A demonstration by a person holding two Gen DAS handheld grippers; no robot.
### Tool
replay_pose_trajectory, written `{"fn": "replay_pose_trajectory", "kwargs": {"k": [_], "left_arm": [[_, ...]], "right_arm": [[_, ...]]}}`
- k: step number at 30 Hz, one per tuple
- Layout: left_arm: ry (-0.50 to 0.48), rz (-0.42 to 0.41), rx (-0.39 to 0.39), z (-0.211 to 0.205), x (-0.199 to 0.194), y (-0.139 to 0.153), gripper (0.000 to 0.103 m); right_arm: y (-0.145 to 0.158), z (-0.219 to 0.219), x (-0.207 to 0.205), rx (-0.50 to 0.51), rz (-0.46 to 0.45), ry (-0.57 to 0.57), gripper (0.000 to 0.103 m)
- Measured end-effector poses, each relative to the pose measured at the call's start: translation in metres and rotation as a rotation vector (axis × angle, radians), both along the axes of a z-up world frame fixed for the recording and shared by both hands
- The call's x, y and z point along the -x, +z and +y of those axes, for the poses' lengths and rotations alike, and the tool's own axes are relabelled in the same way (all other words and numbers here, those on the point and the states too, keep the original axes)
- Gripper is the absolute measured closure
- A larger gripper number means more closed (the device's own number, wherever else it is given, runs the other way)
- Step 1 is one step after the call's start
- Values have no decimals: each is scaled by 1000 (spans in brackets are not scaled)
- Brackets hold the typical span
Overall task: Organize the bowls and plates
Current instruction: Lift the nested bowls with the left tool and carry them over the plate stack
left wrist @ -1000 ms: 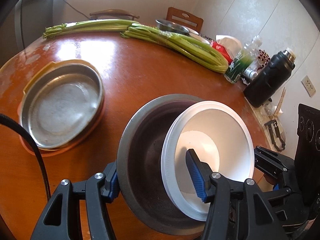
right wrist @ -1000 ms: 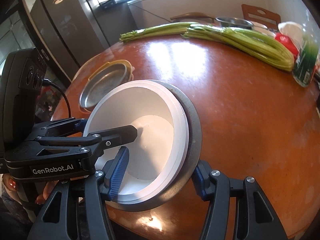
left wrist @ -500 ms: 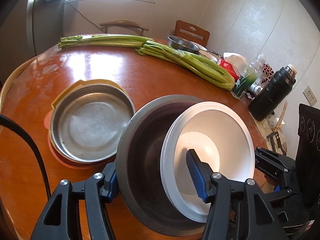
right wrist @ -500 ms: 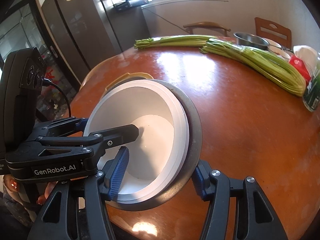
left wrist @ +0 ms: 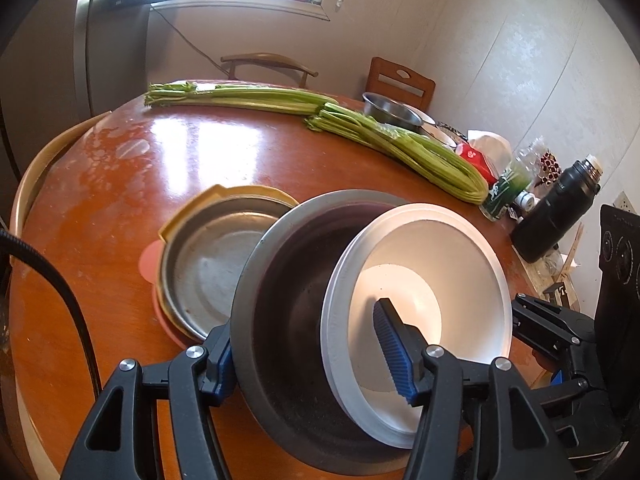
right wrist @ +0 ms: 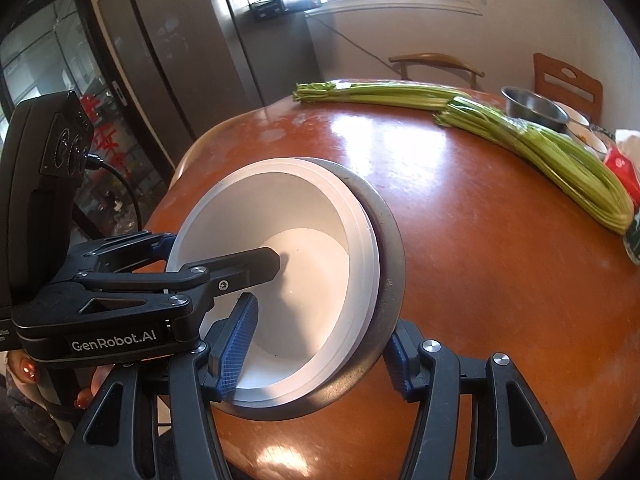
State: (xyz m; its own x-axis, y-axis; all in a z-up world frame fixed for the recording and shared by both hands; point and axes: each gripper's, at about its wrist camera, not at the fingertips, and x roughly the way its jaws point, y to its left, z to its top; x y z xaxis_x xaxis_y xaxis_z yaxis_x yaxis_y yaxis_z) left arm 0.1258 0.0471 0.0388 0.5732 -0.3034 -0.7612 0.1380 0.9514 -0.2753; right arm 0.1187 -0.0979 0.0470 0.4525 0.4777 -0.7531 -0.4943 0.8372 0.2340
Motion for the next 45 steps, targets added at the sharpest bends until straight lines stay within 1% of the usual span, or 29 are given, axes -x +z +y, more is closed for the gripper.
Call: {"fn": "replay_pose_trajectory", "kwargs": {"k": [10, 18, 25, 31, 45], "left_arm": [[18, -12, -5, 24, -15, 7, 43], [49, -2, 1, 42, -31, 5, 43], [73, 25, 12, 55, -43, -7, 43], [86, 39, 10, 61, -47, -16, 43], [103, 57, -12, 60, -54, -30, 43]], "right_arm": [[9, 24, -16, -1, -9, 19, 42], [10, 43, -33, 14, -9, 41, 42], [-2, 57, -49, 20, 22, 58, 42], [-11, 62, -54, 19, 40, 68, 42], [-24, 63, -62, 23, 72, 75, 42]]}}
